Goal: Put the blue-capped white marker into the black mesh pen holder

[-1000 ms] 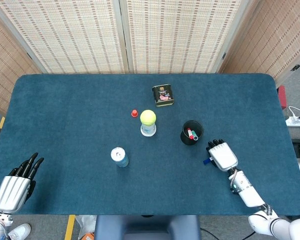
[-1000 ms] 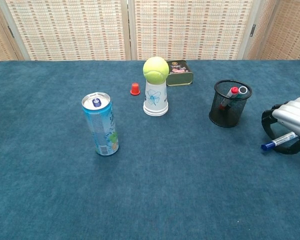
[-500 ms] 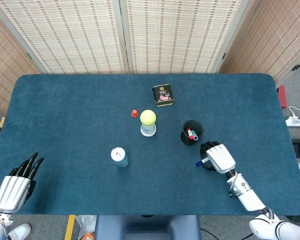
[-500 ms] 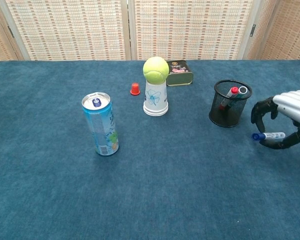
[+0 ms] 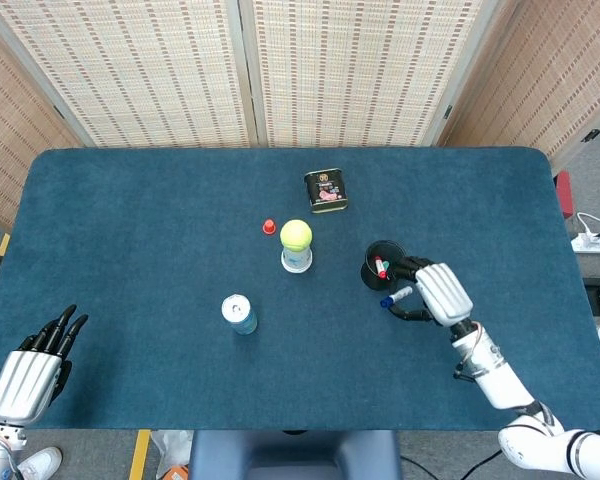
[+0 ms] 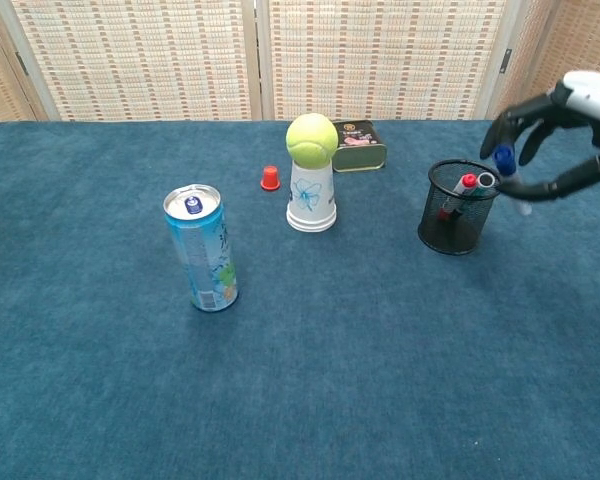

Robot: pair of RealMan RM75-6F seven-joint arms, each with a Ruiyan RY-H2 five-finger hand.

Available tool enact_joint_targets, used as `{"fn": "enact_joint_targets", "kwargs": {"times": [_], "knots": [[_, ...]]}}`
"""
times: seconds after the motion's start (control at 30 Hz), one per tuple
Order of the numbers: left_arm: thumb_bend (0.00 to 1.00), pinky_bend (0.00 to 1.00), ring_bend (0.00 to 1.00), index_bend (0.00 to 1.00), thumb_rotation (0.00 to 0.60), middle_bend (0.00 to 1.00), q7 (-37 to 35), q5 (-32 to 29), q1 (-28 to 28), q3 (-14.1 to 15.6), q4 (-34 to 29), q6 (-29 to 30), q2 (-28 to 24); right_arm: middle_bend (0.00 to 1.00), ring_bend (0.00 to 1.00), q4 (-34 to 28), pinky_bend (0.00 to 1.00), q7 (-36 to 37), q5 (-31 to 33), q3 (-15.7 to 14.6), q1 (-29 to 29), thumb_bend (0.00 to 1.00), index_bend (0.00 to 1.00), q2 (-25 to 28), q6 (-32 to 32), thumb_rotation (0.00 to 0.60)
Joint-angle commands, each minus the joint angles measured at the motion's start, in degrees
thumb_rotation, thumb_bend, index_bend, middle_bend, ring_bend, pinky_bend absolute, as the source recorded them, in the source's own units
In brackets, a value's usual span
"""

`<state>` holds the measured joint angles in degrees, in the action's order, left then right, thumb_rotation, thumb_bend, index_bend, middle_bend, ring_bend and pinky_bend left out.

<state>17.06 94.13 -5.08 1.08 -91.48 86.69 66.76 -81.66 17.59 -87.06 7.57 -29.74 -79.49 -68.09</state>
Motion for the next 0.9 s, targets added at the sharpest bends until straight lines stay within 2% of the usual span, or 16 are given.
{"fn": "enact_joint_targets", "kwargs": {"times": [0.03, 0.23, 0.4, 0.63, 0.9], "knots": [[0.46, 0.41, 0.17, 0.10, 0.600, 0.00, 0.1, -0.1, 0.0, 0.0, 0.0, 0.0, 0.0, 0.38, 0.33, -1.1, 0.41, 3.1, 2.0, 2.5, -1.7, 0.22, 0.65, 1.1, 1.4, 0.600], [0.46, 0.41, 0.17, 0.10, 0.600, 0.00, 0.5, -0.3, -0.1, -0.1, 0.0, -0.1, 0.2, 0.38, 0.33, 0.8, 0.41, 8.9, 3.8, 4.9, -4.2, 0.22, 0.65, 0.6, 4.1, 0.600], [0.46, 0.41, 0.17, 0.10, 0.600, 0.00, 0.6, -0.9, -0.1, -0.5, 0.0, 0.0, 0.2, 0.38, 0.33, 5.4, 0.41, 16.1, 4.9, 6.0, -6.5, 0.22, 0.65, -0.7, 7.4, 0.600], [0.46, 0.41, 0.17, 0.10, 0.600, 0.00, 1.0, -2.3, -0.2, -1.2, 0.0, -0.4, 0.5, 0.38, 0.33, 13.8, 0.41, 23.6, 4.5, 5.6, -8.7, 0.22, 0.65, -3.6, 10.1, 0.600], [0.46, 0.41, 0.17, 0.10, 0.600, 0.00, 2.0, -3.1, -0.3, -1.6, -0.1, -0.6, 0.9, 0.38, 0.33, 22.4, 0.41, 32.0, 2.8, 3.6, -10.2, 0.22, 0.65, -7.1, 11.9, 0.600]]}}
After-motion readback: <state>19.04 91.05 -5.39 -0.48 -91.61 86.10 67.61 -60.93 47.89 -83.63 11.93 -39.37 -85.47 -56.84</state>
